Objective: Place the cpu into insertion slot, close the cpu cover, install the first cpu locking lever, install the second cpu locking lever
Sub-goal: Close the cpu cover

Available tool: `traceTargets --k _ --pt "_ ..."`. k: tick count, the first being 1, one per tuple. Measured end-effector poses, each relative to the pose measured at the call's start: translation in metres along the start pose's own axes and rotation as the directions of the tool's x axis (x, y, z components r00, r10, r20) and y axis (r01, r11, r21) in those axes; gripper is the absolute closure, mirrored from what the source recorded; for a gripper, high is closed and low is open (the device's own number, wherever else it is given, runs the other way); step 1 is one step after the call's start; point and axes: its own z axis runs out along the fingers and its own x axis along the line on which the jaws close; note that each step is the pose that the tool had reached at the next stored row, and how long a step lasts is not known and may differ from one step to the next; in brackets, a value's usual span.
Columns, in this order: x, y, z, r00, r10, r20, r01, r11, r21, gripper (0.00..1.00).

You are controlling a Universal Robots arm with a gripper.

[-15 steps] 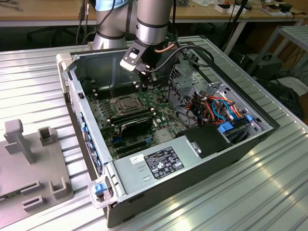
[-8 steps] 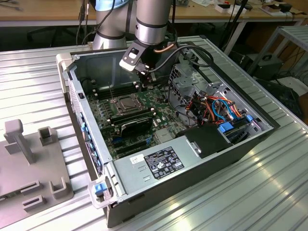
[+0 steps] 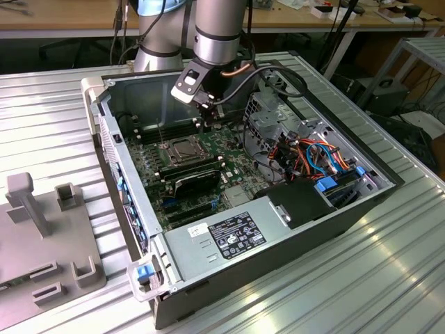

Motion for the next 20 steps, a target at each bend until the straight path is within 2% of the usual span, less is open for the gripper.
traceTargets --k 9,13,16,20 --pt "-0.0007 -0.0065 -0.0003 1.0000 0.000 0.0000 0.000 1.0000 0.0000 0.89" --pt "-0.0010 -0.0128 -0.0003 1.0000 0.000 0.0001 0.000 1.0000 0.0001 0.89" --pt "-0.0013 -0.0207 -0.0005 1.0000 0.000 0.0000 0.000 1.0000 0.0000 0.89" --pt "-0.0014 -0.0229 -0.0005 1.0000 0.000 0.0000 0.000 1.0000 0.0001 0.89"
